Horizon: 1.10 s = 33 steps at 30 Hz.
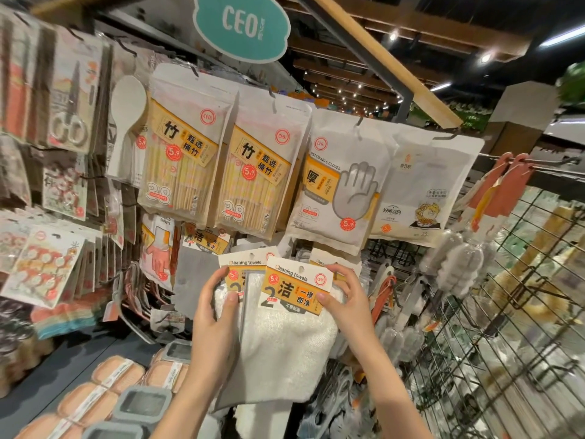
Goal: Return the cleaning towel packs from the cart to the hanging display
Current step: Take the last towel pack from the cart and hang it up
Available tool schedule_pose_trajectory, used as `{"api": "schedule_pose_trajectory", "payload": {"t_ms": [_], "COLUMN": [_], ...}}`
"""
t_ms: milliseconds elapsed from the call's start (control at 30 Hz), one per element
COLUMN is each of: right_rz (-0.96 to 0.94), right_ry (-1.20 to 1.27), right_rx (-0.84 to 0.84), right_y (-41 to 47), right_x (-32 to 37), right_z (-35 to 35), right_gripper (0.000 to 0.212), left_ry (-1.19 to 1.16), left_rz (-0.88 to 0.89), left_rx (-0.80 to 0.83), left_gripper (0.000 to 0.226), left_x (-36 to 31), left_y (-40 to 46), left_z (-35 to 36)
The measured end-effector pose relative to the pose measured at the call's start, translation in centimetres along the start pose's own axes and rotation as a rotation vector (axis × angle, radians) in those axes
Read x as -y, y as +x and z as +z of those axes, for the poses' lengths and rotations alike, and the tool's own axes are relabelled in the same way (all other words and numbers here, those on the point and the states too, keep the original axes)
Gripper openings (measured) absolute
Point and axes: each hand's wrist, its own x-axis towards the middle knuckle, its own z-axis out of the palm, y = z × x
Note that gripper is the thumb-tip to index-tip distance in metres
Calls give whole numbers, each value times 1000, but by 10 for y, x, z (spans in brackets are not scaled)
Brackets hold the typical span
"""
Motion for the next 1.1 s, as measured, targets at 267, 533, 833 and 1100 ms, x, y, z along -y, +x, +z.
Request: {"api": "schedule_pose_trajectory", "payload": {"t_ms": [267,533,833,1100], "right_rz": [58,72,81,58], "right_ry": [27,-46,-69,-199], "right_rx": [-183,-276,-300,-335], "right_y": [1,20,24,29], "right_x": [-18,-30,-45,-49], "right_z": [-23,-31,-34,-30], "right_gripper": [47,47,47,42], "left_ry": [5,-34,-77,-89], "left_rz": [24,-1,24,26], "left_rx": [-49,-44,-30,-30], "left_gripper": [38,37,41,41], "left_x": [-1,-2,-2,-2], "left_y": [3,4,0,1], "left_z": [-16,-20,-20,-21]}}
